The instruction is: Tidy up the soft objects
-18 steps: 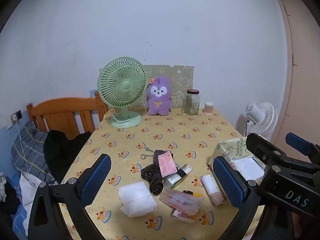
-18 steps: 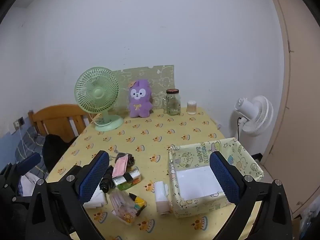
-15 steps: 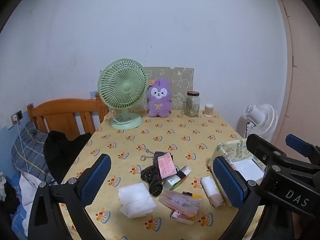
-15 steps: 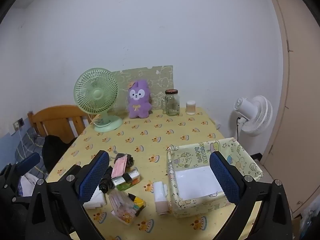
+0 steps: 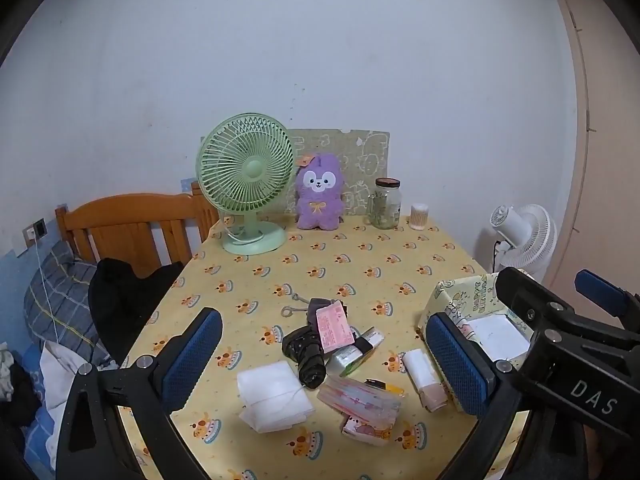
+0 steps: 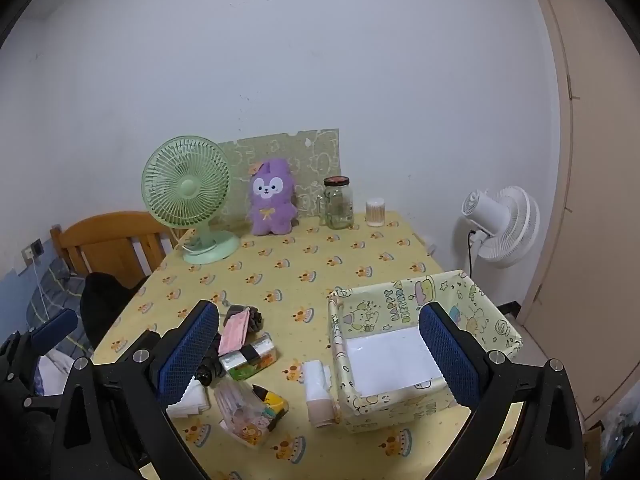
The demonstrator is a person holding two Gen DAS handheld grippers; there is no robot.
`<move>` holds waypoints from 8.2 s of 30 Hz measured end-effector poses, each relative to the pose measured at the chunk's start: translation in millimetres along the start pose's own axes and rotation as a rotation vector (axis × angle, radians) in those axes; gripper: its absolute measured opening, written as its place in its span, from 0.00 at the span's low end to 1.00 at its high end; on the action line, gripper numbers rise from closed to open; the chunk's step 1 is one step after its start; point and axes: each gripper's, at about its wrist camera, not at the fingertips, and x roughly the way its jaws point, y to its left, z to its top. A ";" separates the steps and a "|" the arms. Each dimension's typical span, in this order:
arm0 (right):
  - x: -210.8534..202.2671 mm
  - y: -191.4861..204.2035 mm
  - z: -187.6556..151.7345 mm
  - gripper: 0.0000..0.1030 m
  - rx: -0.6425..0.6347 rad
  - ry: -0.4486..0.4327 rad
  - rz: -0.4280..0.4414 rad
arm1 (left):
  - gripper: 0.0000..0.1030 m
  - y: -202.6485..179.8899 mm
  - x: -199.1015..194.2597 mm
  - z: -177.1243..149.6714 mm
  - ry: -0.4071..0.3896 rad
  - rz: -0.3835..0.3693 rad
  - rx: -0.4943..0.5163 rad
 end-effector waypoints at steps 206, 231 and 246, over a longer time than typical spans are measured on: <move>57.8 -8.1 8.7 0.16 -0.040 0.088 0.076 | 0.32 -61.3 50.6 8.5 0.059 -0.112 0.077; 73.8 -74.5 11.9 0.16 -0.026 0.074 -0.022 | 0.32 -124.1 81.1 8.4 0.076 -0.204 0.088; 104.7 -112.5 -3.9 0.16 0.003 0.125 -0.106 | 0.32 -158.6 119.9 -5.1 0.155 -0.271 0.106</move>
